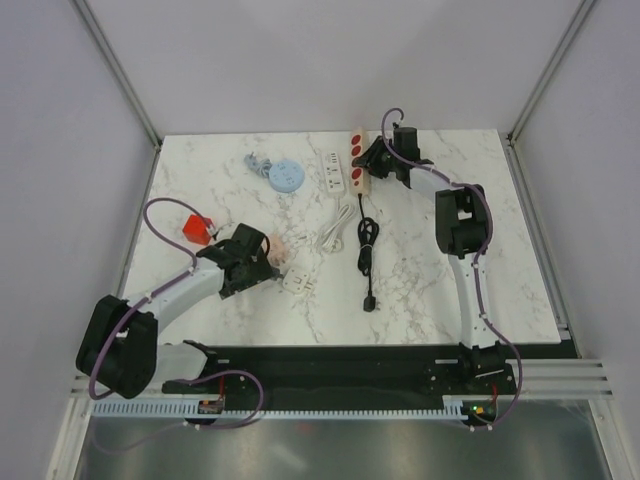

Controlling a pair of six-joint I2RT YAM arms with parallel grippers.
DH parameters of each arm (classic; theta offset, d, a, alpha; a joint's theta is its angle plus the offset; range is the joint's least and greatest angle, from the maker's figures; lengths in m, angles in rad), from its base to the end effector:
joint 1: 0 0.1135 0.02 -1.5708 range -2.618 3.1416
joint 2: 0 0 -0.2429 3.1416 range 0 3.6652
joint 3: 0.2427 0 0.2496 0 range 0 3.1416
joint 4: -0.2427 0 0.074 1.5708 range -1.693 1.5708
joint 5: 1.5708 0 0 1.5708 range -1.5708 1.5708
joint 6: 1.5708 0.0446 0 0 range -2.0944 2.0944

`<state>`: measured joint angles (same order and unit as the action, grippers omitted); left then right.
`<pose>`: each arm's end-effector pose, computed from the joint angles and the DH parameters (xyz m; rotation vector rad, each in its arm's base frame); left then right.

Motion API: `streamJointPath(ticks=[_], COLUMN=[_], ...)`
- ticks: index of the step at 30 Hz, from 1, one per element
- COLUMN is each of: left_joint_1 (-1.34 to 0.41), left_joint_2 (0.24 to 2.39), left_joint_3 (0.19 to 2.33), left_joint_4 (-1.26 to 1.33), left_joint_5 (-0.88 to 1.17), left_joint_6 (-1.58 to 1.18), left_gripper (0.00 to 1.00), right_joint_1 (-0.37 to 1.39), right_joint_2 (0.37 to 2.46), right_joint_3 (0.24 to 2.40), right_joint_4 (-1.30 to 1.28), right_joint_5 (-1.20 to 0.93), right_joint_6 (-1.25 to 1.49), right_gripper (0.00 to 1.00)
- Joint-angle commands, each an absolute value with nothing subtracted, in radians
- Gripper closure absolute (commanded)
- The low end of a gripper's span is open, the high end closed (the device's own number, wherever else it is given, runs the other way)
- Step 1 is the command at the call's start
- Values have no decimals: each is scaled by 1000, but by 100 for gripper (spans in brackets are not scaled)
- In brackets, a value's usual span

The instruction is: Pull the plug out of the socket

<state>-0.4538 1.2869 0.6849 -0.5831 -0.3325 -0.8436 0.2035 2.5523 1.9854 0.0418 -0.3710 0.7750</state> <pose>0.2125 -0.0874 0.1513 -0.5955 2.5704 0.0415 0.5437 0.1287 0.1111 0.3913 2.1750 0.9591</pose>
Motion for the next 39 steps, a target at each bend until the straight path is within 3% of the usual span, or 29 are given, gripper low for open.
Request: streamJointPath(ticks=[1,2,5,6,8,17,27,32,39], left_joint_1=[-448,-449,-448,-448,-448,-448,-449,-449,-451], left_joint_2=[1240,1229,1194,1183,1138,1006,766,657,460], left_joint_3=[687,690,707,712,718,739,553,356,196], left_joint_4=[-581,-586,-618,-626,-640,-637,-301,-94,-3], left_joint_5=[-356,-356,-365,-367,-370,-186,243,402,488], left_joint_6=[-862,-862,-859,-858,-854,-792,-748,-825,-867], left_gripper=[0,0,0,0,0,0,0,0,0], right_joint_1=[201,201,201,201,201,207,271,314,322], right_joint_2=[2493,2487,2445,2430,2379,2113,1650,1390,921], right_joint_3=[2046,2058,2092,2092,2086,1861,1224,889,475], right_joint_4=[-144,-172,-279,-316,-350,-448,-371,-234,-121], right_joint_5=[-281,-273,-218,-206,-167,-51,60,11,-142], right_joint_6=[625,606,532,517,471,408,472,520,587], right_gripper=[54,43,24,8,2,2,2,2,2])
